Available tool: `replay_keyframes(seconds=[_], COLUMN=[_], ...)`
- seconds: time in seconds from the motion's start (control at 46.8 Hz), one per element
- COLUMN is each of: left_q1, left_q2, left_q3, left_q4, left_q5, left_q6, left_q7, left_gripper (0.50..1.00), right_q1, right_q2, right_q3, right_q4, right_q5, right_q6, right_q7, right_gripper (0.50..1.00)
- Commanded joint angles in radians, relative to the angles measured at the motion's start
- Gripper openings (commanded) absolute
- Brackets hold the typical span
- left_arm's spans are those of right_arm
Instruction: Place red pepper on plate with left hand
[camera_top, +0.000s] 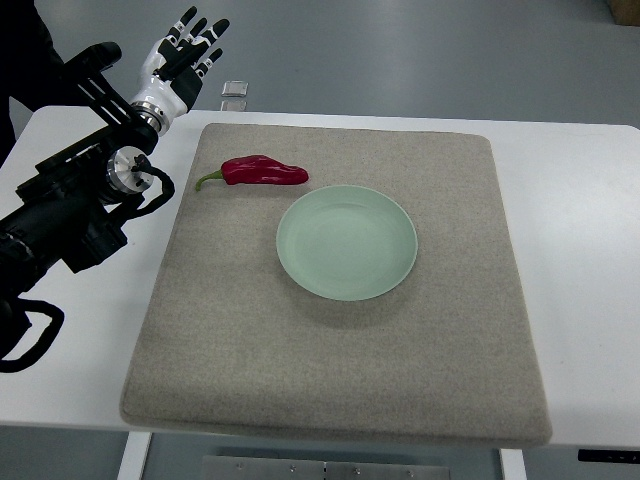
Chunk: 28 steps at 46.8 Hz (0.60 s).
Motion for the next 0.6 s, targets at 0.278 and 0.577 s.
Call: replay_keyframes(seconds=[0.278,0.577], left_q1=[0.002,0.000], left_q2=[0.000,-0.005], left_q3=[-0.007,-0.007], left_q4=[0.002,0.002], left_q5=[0.000,0.000], left_q6=[0.001,0.010], left_q7=[-0.031,-0.030], left_gripper=[0.994,0.994], right_q1=[0.000,0.000], right_q2=[0.000,0.000], right_q3=[0.000,0.000], right_q4=[0.000,0.000], right_q5=[0.000,0.000], right_q6=[0.000,0.000], right_q7=[0.000,0.000], right_gripper=[0.928,0.928])
